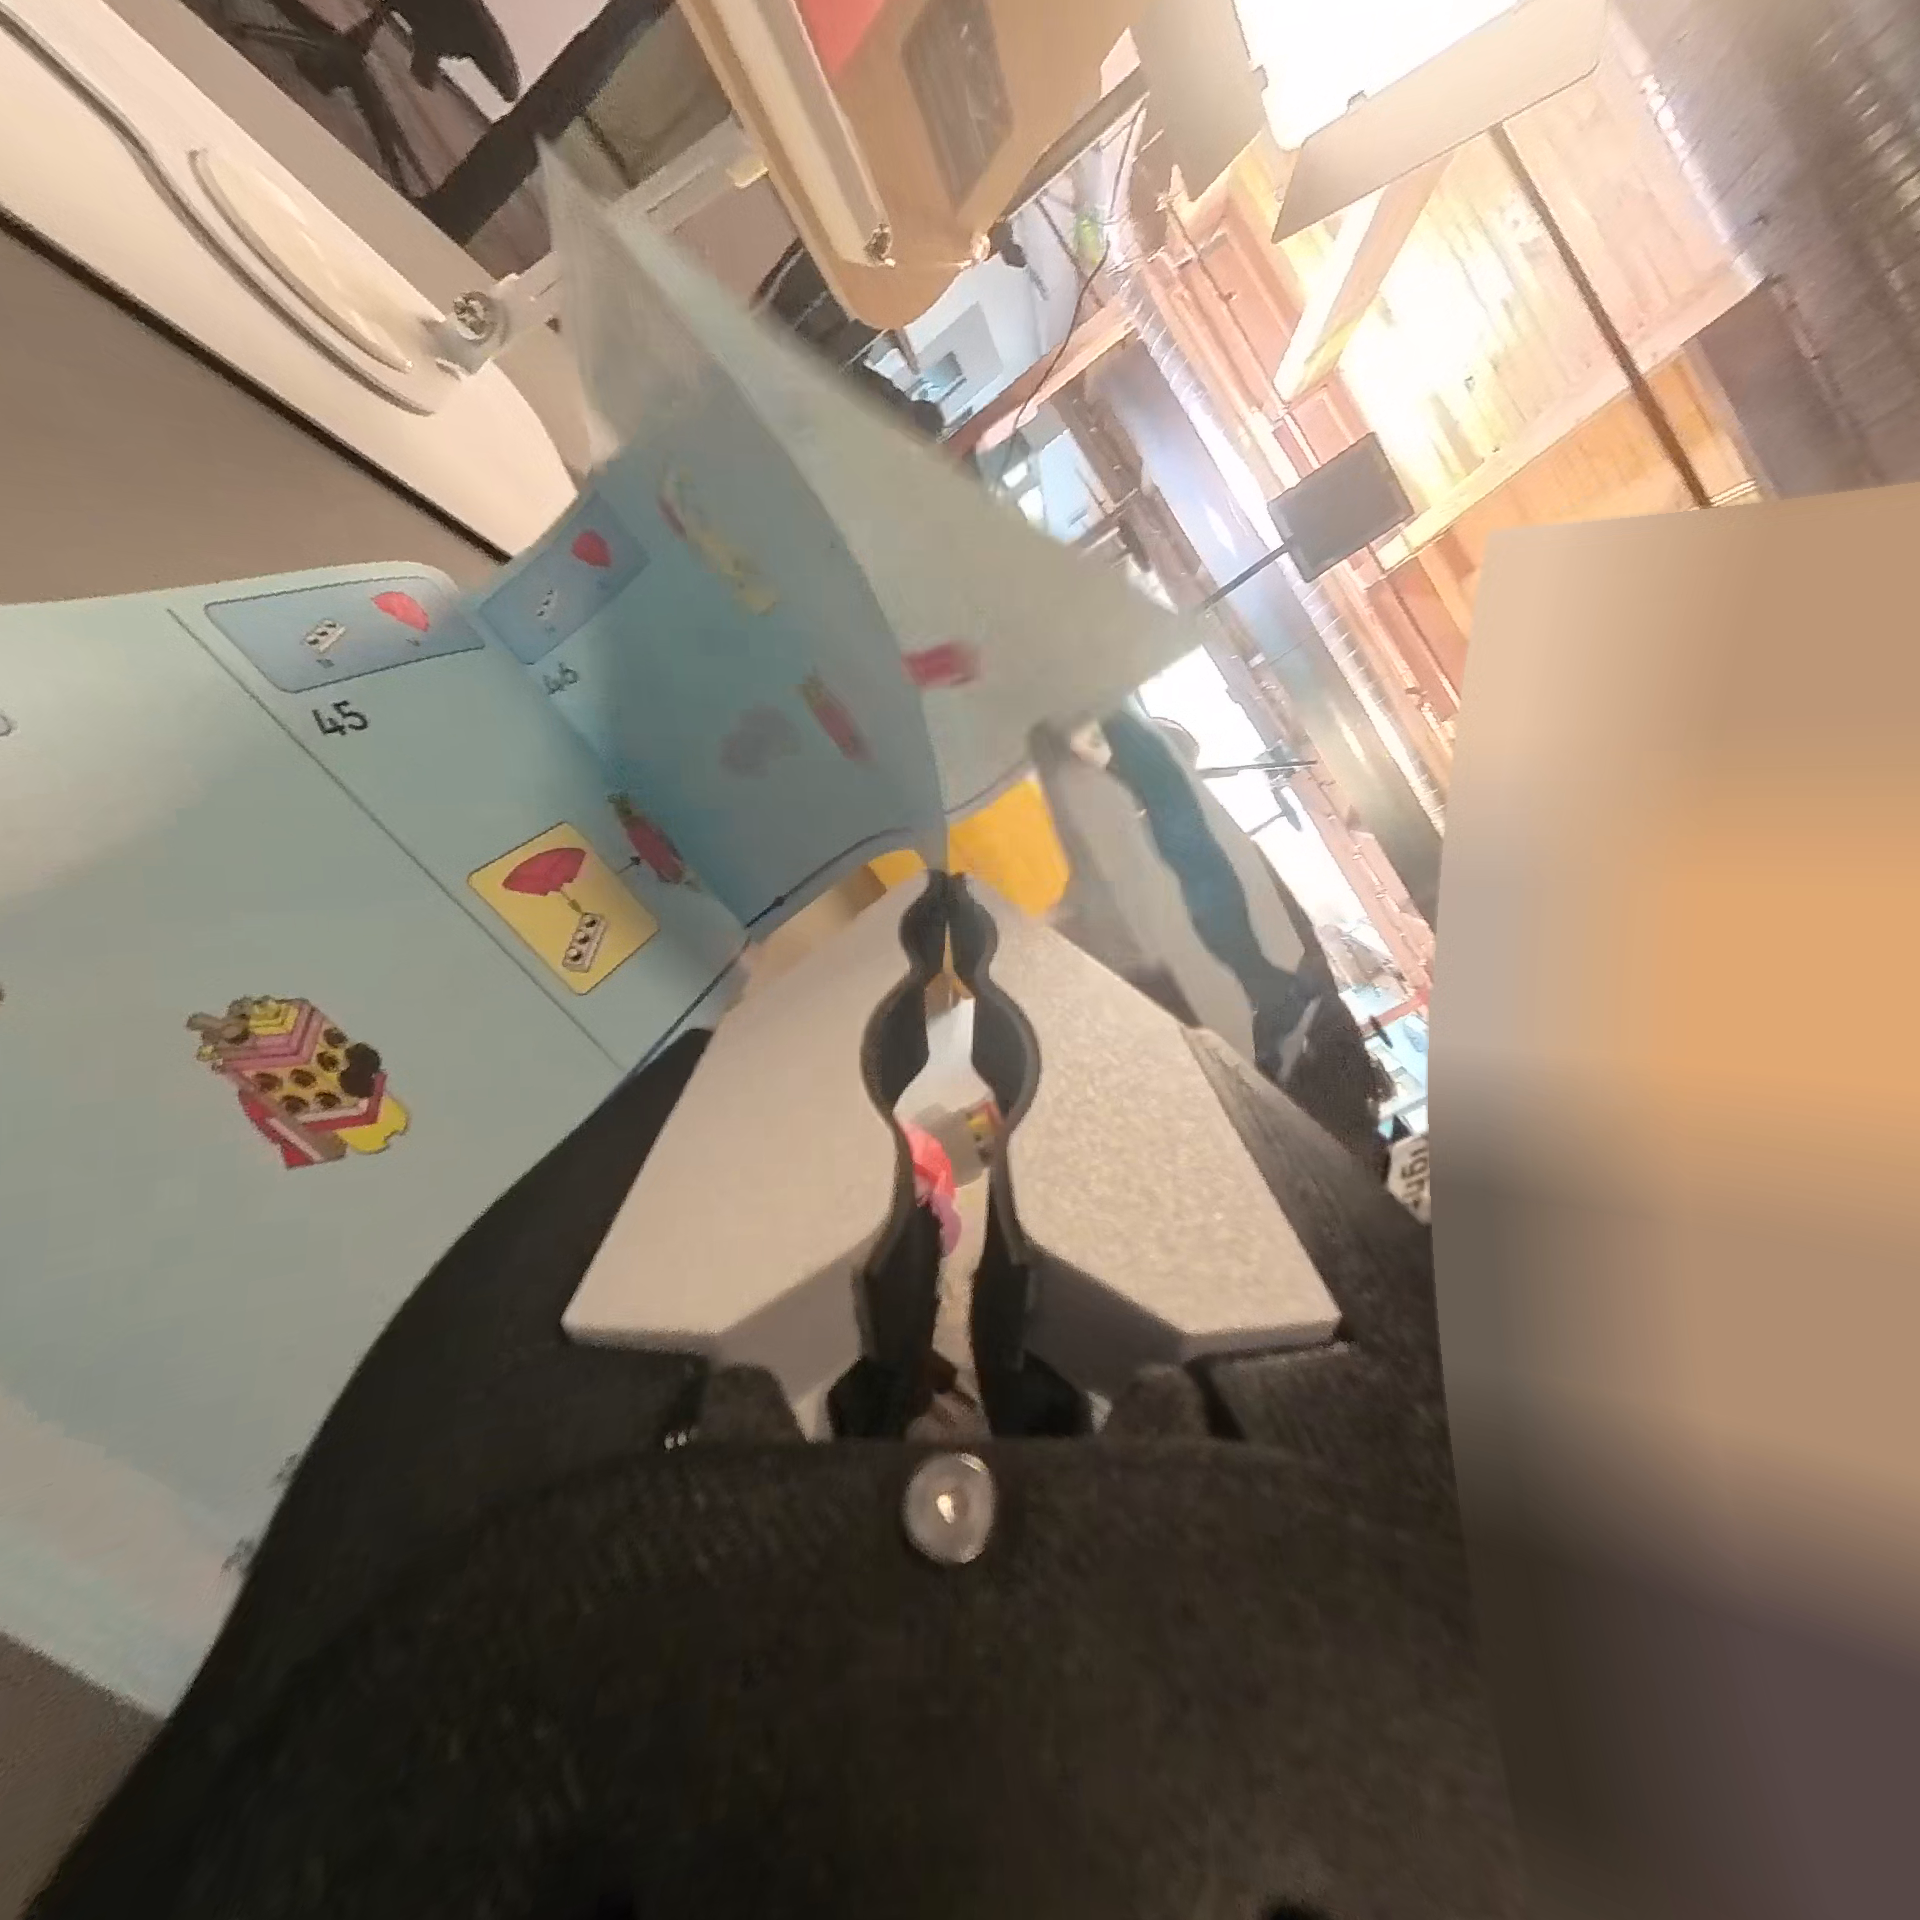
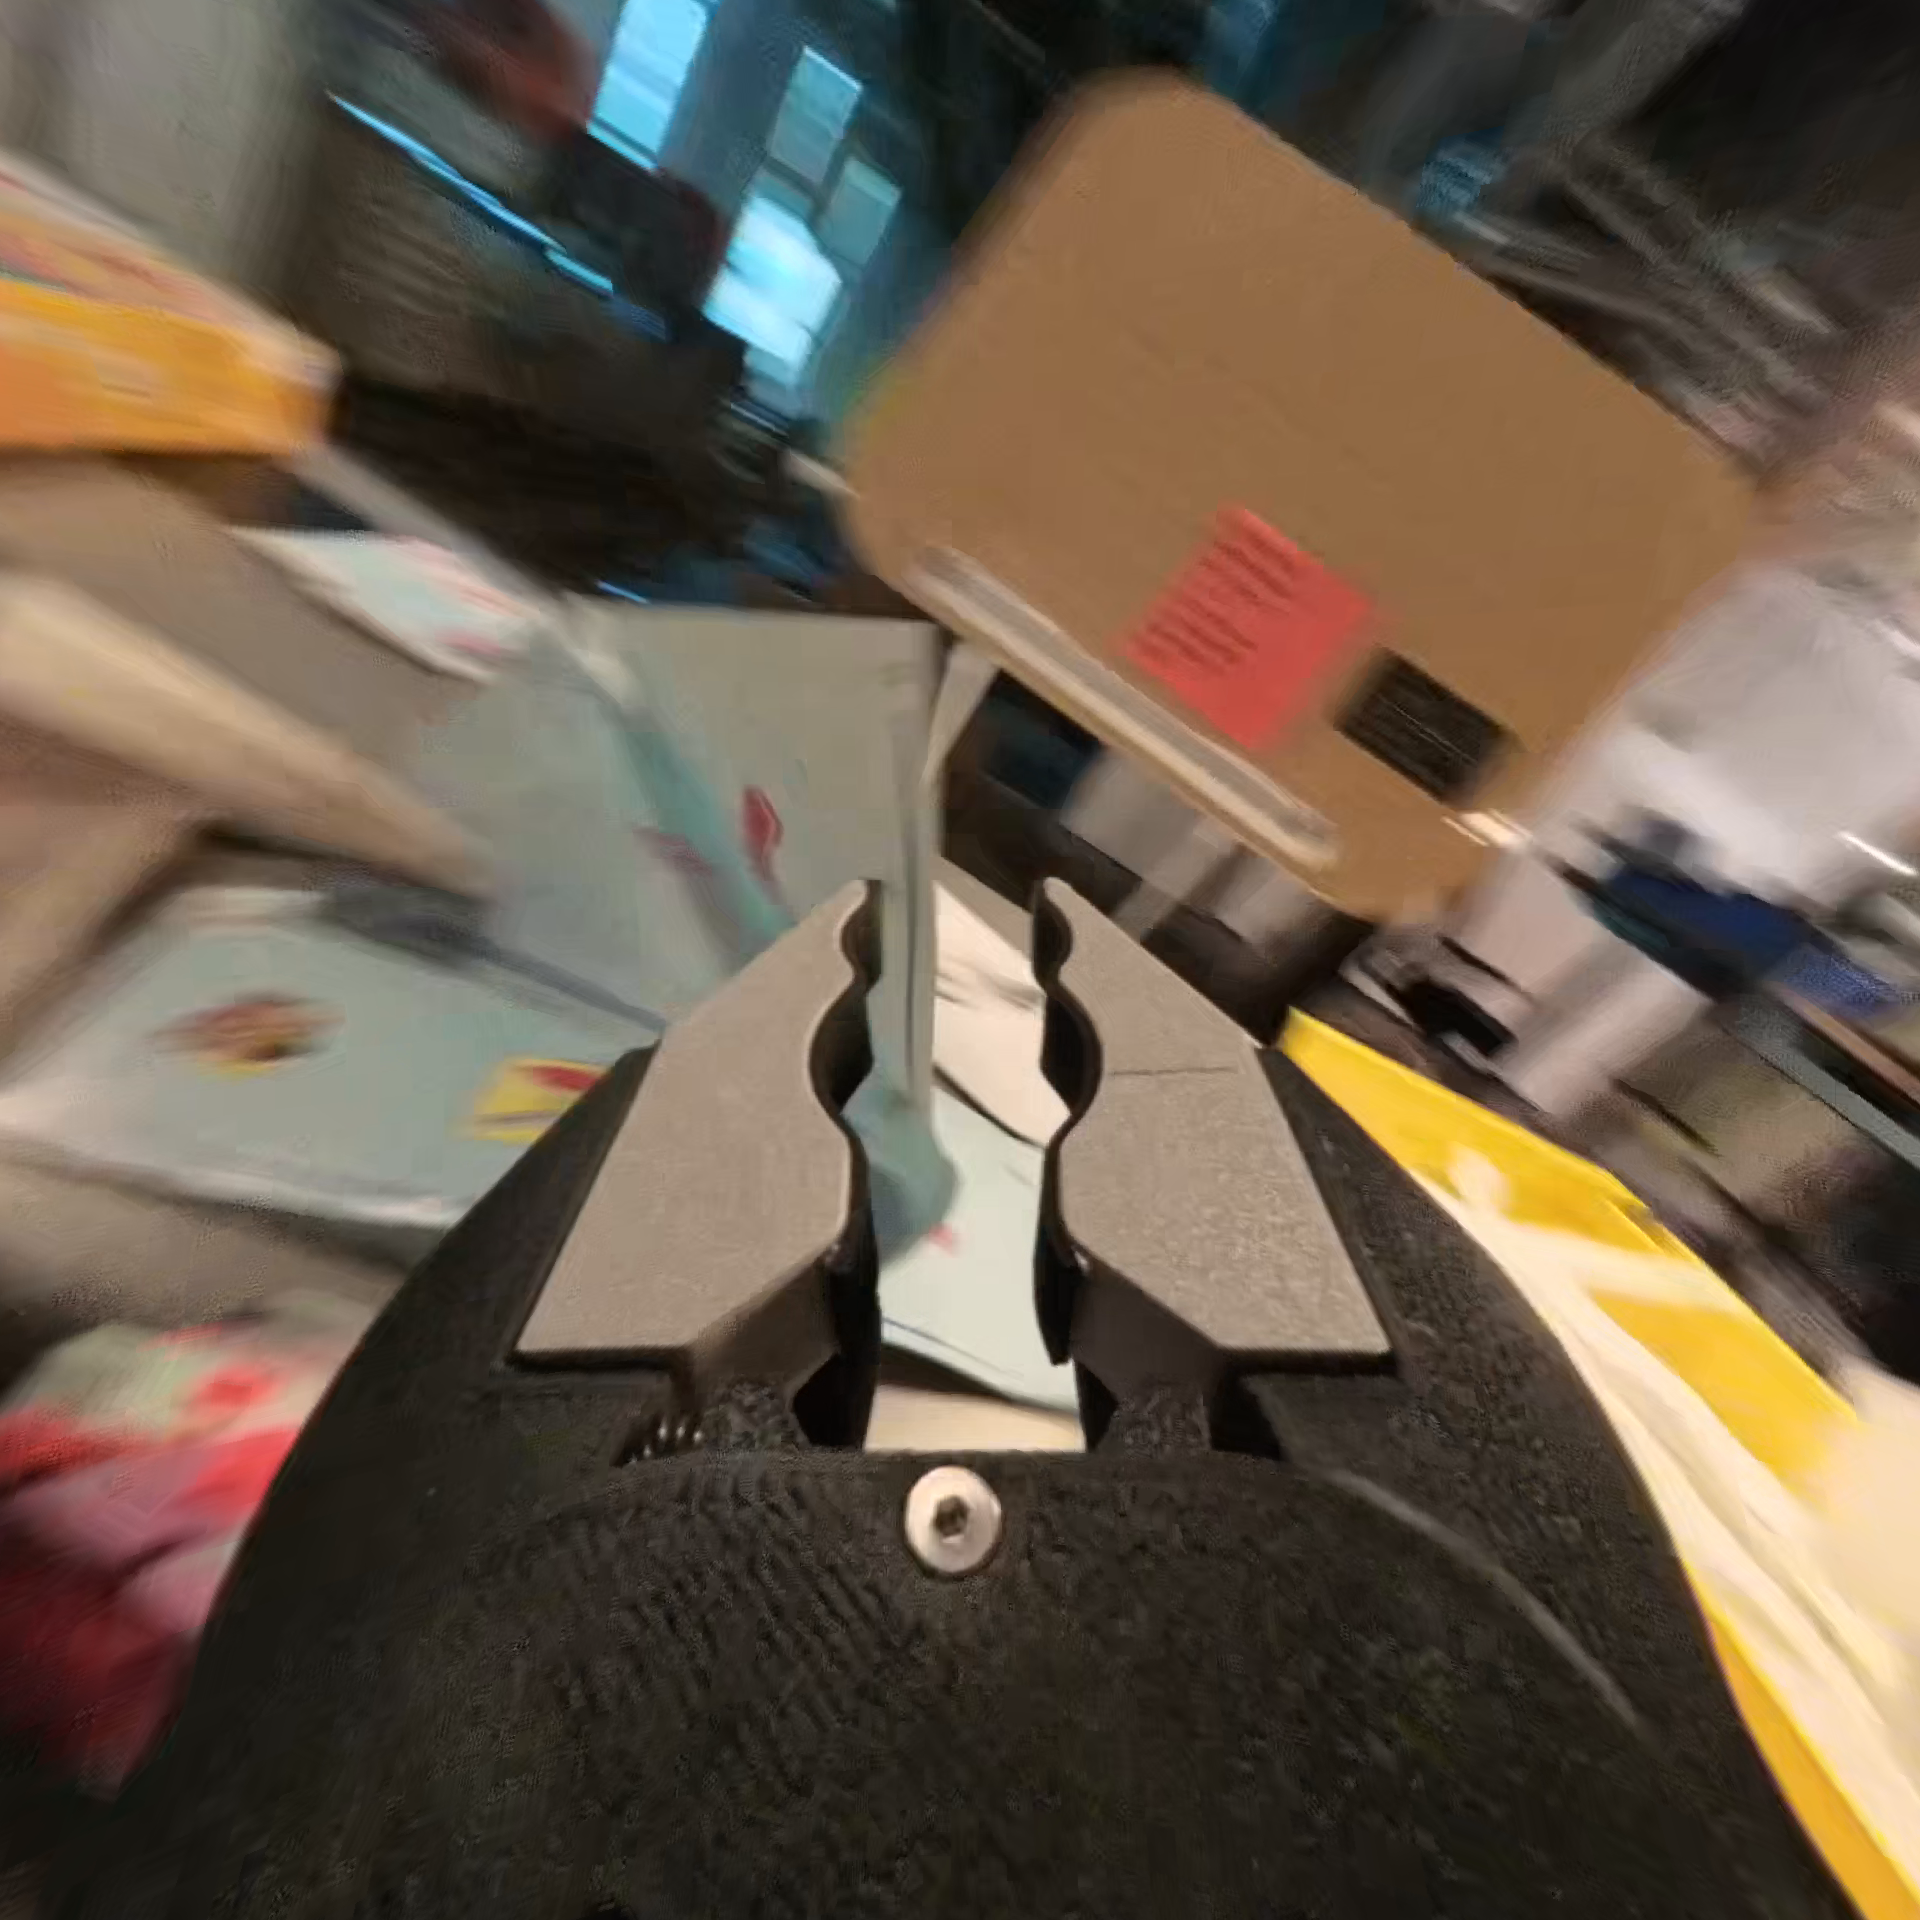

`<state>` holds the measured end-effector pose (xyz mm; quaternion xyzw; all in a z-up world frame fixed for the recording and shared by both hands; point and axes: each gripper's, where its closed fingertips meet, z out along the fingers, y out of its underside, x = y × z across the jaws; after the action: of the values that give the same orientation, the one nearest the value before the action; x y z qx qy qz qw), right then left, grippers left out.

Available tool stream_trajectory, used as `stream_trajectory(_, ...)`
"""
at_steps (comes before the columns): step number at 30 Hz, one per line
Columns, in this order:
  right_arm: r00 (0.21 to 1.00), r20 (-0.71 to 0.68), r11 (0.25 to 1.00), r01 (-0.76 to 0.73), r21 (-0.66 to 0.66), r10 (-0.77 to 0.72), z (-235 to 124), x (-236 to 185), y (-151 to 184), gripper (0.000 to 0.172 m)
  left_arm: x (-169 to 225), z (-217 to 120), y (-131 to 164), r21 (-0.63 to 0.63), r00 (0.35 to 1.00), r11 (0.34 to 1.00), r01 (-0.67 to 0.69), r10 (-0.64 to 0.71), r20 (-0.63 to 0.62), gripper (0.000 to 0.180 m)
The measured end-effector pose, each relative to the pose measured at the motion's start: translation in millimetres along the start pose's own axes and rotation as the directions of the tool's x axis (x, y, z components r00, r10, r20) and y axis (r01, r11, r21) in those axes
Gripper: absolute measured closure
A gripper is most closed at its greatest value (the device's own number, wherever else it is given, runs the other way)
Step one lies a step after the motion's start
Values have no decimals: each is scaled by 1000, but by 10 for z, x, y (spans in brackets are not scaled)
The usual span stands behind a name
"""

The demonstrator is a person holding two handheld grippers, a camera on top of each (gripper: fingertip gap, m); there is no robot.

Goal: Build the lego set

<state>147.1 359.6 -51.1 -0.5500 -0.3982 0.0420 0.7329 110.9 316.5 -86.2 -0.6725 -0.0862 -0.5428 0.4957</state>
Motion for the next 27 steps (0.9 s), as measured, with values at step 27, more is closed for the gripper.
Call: stream_trajectory(27, 796, 120, 601, -340, -723, 594, 219, -592, 1151, 135, 636, -834, 72, -81, 823, 874, -480, 480, 304, 142)
